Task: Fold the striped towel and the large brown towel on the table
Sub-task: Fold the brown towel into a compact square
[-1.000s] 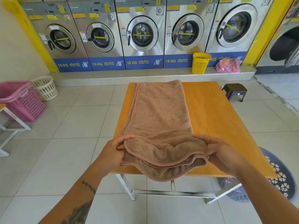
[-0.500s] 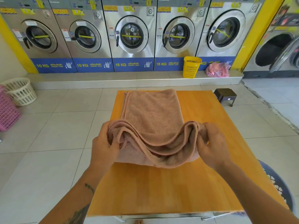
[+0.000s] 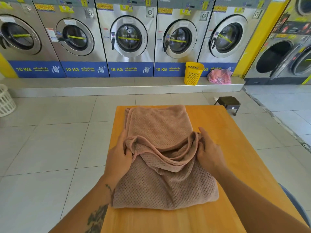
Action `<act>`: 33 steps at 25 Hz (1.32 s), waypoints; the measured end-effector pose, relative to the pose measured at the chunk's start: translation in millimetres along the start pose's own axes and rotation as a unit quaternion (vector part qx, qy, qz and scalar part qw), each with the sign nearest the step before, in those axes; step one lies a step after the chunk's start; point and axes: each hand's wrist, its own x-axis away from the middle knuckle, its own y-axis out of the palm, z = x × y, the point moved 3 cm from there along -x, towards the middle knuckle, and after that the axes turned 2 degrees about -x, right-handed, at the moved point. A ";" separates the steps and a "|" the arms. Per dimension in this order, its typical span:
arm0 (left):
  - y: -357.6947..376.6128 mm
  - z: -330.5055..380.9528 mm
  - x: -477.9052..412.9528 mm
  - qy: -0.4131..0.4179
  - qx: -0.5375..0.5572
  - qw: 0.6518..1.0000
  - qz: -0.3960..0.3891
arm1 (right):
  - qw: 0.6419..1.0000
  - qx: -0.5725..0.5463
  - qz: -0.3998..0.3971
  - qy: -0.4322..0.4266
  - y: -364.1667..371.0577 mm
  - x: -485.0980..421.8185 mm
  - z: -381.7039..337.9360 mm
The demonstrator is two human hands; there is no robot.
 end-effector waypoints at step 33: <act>41.4 -10.5 98.1 0.183 -0.252 0.929 -0.199 | 0.944 0.176 -0.259 -0.107 33.1 54.5 37.3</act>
